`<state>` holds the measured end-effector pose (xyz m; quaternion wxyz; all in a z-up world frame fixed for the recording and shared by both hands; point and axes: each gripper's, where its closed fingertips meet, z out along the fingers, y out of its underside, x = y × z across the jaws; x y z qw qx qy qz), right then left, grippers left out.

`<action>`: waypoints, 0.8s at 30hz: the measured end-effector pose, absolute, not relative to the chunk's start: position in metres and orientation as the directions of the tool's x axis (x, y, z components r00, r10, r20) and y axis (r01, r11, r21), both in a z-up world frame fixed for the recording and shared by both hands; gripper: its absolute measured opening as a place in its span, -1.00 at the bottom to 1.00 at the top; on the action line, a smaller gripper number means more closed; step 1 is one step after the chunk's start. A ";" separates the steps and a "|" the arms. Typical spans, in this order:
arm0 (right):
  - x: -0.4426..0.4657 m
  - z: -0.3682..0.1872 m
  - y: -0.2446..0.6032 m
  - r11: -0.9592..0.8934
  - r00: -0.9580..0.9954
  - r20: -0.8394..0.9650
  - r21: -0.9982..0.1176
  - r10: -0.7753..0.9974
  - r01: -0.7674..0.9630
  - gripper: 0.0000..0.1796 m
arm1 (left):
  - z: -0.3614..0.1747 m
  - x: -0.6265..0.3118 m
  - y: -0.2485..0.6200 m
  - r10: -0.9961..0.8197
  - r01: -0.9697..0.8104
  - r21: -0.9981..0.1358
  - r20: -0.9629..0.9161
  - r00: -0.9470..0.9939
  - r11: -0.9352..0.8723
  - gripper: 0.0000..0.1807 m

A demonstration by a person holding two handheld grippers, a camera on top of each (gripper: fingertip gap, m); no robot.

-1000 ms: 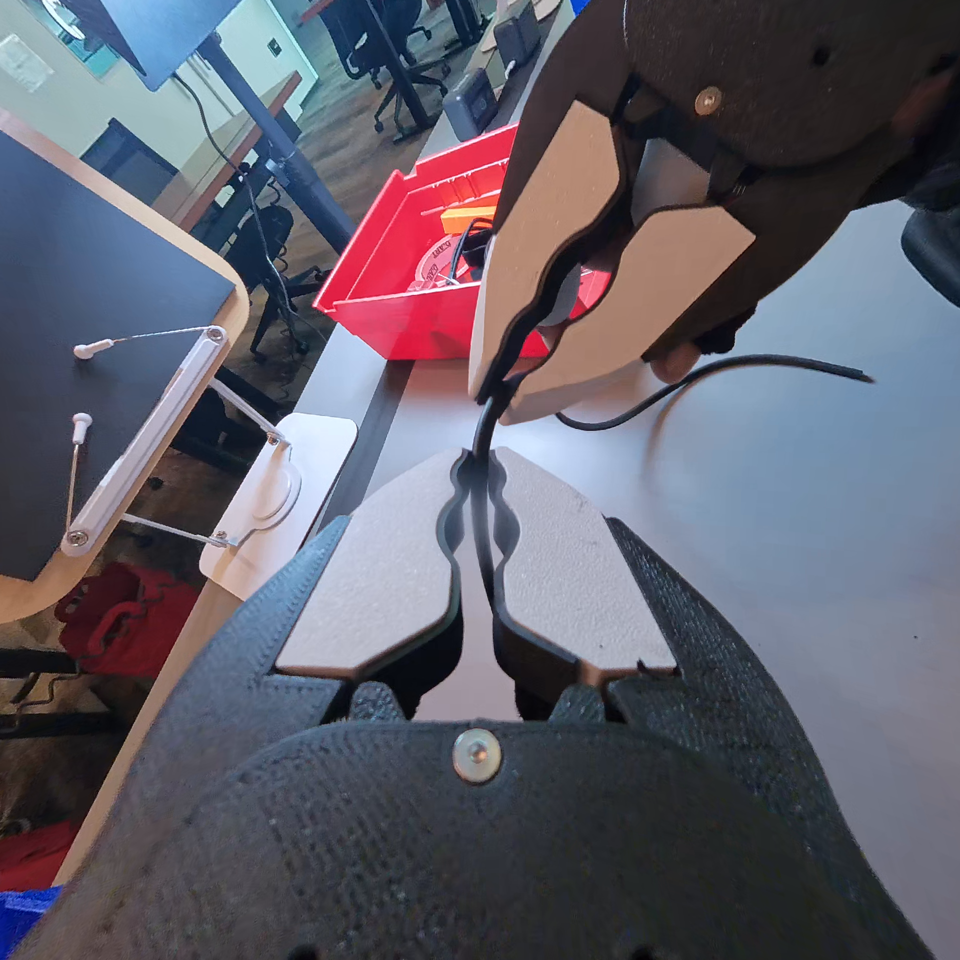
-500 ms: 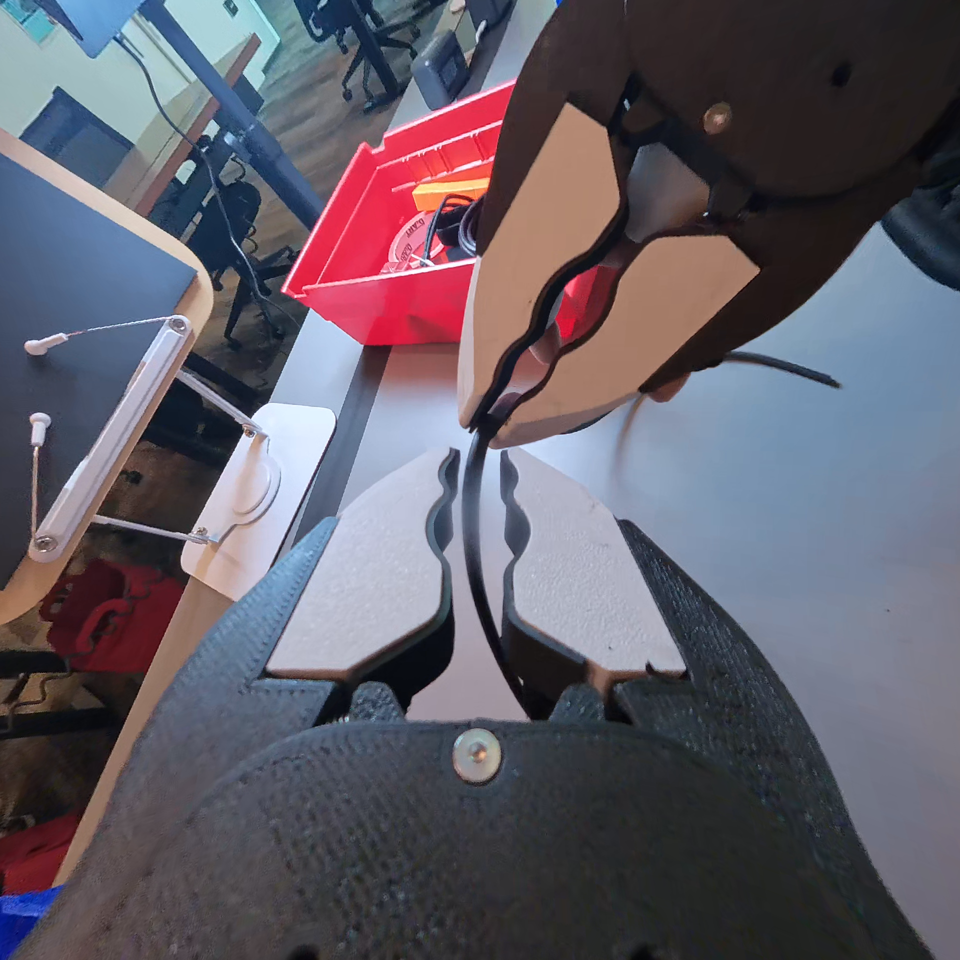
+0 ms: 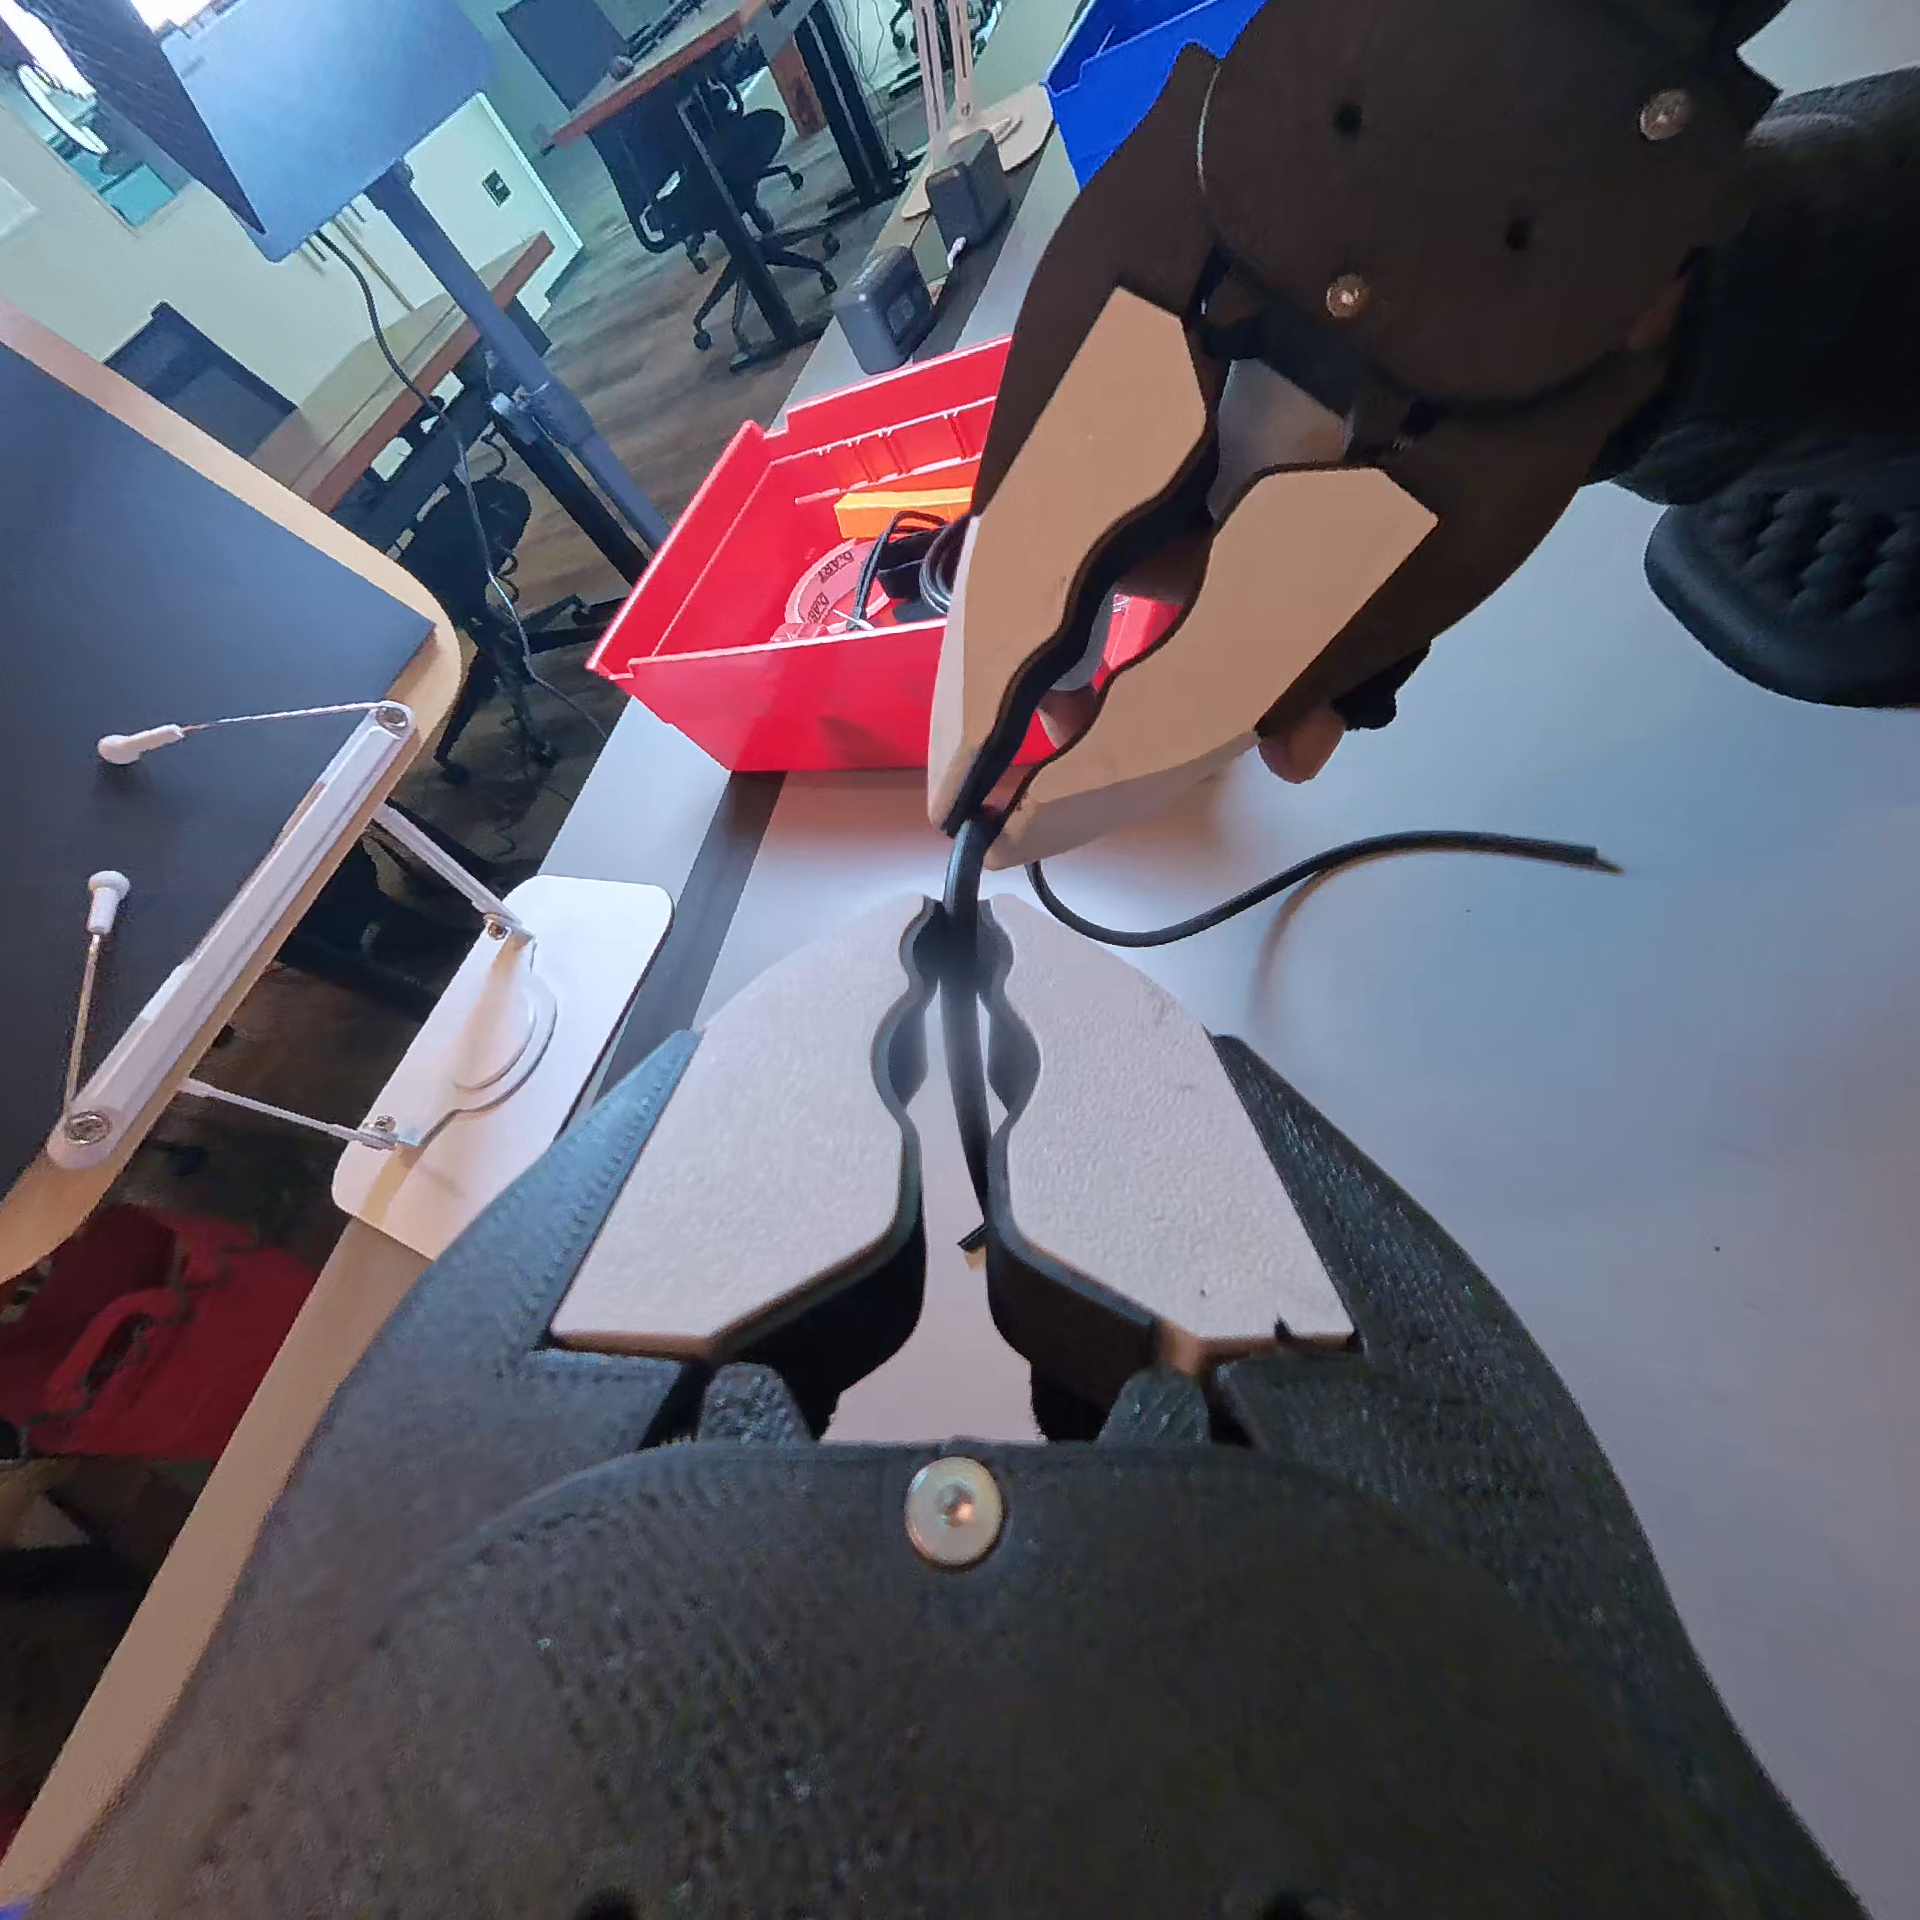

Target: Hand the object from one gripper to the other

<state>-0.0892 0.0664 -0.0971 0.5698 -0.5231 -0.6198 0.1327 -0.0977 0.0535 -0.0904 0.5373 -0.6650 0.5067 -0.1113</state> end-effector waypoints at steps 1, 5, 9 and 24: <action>-0.089 -0.096 0.067 0.424 0.200 0.580 -0.752 0.790 0.505 -0.94 | -0.091 -0.098 0.054 -0.797 -0.551 -0.831 -0.385 0.466 0.079 -0.93; -0.085 -0.092 0.070 0.473 0.208 0.665 -0.684 0.717 0.556 -0.94 | -0.088 -0.098 0.052 -0.787 -0.564 -0.822 -0.396 0.472 0.076 -0.81; -0.089 -0.085 0.059 0.524 0.186 0.706 -0.651 0.683 0.549 -0.94 | -0.085 -0.093 0.048 -0.761 -0.602 -0.791 -0.455 0.463 0.106 -0.84; -0.079 -0.039 0.028 0.543 0.197 0.639 -0.748 0.743 0.381 -0.93 | -0.030 -0.092 0.018 -0.702 -0.495 -0.827 -0.517 0.489 0.265 -0.93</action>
